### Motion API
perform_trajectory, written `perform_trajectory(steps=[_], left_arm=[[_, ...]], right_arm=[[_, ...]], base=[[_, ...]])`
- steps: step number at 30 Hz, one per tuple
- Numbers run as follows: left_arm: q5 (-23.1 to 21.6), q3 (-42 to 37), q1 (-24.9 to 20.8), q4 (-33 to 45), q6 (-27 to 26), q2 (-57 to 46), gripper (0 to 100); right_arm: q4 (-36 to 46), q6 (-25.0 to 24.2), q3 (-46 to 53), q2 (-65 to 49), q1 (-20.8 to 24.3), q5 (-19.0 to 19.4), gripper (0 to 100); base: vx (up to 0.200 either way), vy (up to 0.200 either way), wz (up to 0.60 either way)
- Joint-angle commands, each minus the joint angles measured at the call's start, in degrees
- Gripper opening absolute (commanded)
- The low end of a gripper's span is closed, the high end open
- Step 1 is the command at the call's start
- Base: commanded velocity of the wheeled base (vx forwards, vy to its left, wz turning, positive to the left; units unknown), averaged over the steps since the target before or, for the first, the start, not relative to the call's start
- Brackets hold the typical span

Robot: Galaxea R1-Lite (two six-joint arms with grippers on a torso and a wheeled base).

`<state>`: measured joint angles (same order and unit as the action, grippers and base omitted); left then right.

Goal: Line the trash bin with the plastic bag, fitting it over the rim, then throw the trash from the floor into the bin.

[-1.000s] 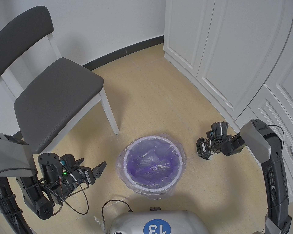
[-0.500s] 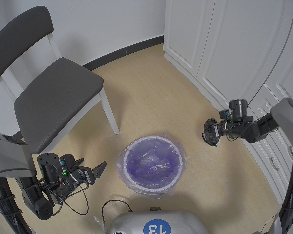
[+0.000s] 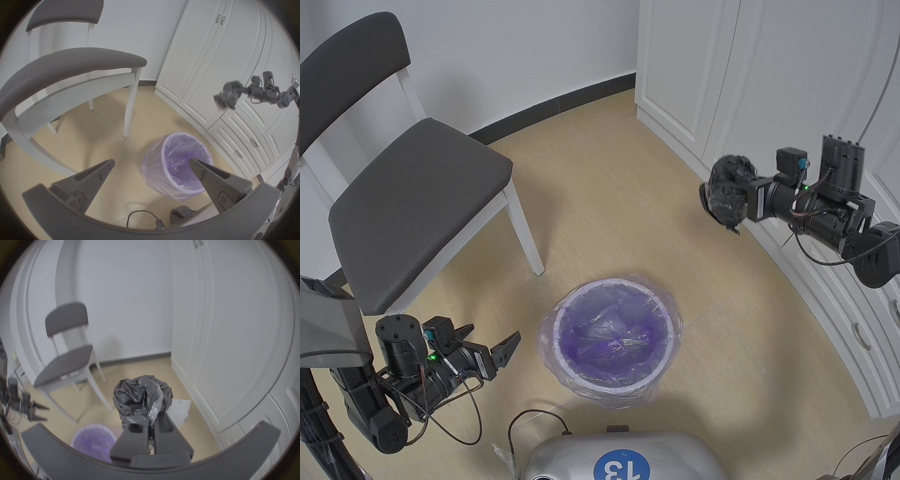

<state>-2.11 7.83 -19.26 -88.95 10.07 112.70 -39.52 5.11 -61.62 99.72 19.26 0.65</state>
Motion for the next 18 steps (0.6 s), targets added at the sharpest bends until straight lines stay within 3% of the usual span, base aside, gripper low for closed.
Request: perform_trajectory(steps=[1,5,10,18], left_arm=[[0.2,-1.1,-1.3,-1.0,0.0,-0.3,100],[1.4,-2.3,-1.7,-1.0,0.3,0.1,100],[3.7,-5.0,-6.0,-1.0,1.0,-1.1,100],[3.7,-5.3,-6.0,-1.0,1.0,-1.7,100]], right_arm=[[-10.2,-5.1,2.6,1.9,4.0,0.3,0],[-20.1,-7.4,3.3,6.7,7.4,1.4,0],[-30.9,-11.3,6.6,12.4,11.2,1.7,0],[-39.8,-13.7,16.9,13.8,12.7,2.0,0]], base=[[0.000,0.000,0.00],[0.000,0.000,0.00],[0.000,0.000,0.00],[0.000,0.000,0.00]])
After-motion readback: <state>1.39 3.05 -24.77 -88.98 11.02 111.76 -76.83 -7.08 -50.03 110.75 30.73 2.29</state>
